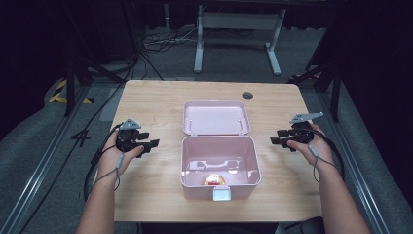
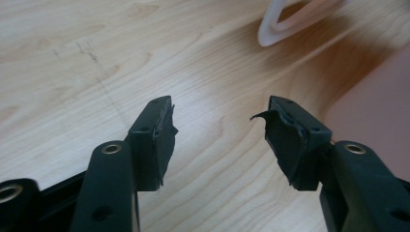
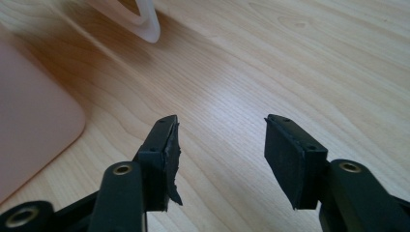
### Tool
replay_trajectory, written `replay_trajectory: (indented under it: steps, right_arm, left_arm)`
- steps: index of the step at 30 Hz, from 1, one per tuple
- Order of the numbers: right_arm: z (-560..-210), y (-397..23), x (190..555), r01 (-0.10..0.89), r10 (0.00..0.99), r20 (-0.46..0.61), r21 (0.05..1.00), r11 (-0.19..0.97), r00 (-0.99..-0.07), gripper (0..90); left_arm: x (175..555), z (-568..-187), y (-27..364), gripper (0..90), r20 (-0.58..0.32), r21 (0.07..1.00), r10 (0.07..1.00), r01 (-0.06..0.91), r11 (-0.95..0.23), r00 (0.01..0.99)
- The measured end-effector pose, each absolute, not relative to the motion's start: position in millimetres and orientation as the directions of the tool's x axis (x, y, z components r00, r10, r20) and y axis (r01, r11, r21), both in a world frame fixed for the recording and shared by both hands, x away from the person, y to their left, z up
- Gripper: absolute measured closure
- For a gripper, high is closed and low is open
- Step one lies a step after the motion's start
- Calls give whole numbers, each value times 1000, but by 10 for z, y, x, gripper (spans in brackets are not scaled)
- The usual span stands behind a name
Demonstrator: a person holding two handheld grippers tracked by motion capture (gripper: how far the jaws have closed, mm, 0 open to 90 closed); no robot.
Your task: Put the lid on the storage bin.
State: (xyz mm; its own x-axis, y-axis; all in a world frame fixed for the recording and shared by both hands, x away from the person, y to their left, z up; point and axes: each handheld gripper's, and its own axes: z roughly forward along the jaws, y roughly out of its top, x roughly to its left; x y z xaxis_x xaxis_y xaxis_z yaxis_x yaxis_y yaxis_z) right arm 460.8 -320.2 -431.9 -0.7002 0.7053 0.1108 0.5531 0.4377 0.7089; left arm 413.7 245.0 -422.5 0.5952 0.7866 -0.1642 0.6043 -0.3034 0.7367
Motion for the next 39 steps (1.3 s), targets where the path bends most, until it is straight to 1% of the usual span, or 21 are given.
replay_trajectory:
  steps: [1,4,6,11,15,17,20,25,28,33,39]
  right_arm:
    - [-4316,-3201,4604,556,708,111,708,436,-698,458]
    - [-4310,-3203,4596,544,698,116,720,431,-707,466]
    - [-4306,-3200,4584,548,705,125,727,414,-698,447]
    - [-4303,-3192,4543,533,705,98,728,430,-703,451]
    - [-4306,-3214,4491,518,700,88,739,431,-708,461]
    - [-4310,-3227,4476,513,701,88,746,425,-708,462]
    - [-4316,-3249,4453,505,700,84,753,422,-709,467]
    - [-4318,-3257,4430,498,698,85,761,415,-711,471]
    - [-4320,-3254,4422,500,697,89,761,413,-711,473]
    - [-4324,-3249,4411,499,695,89,762,414,-713,474]
    - [-4317,-3258,4413,495,696,87,765,412,-713,475]
  left_arm:
    - [4144,-4206,2438,436,-176,742,784,604,-292,596]
    - [4172,-4137,2396,422,-184,765,772,582,-276,608]
    - [4193,-4084,2361,418,-180,775,764,568,-277,619]
    - [4288,-3931,2279,397,-163,780,757,552,-294,633]
    - [4418,-3766,2195,382,-179,800,749,538,-267,638]
    - [4476,-3728,2159,377,-168,805,750,528,-270,640]
    - [4545,-3688,2092,372,-163,807,748,523,-275,643]
    - [4659,-3632,1985,375,-186,813,737,523,-256,650]
    - [4714,-3616,1941,375,-176,814,737,517,-263,652]
    - [4894,-3589,1839,375,-205,822,734,521,-230,647]
    - [5053,-3614,1708,375,-176,816,741,517,-258,648]
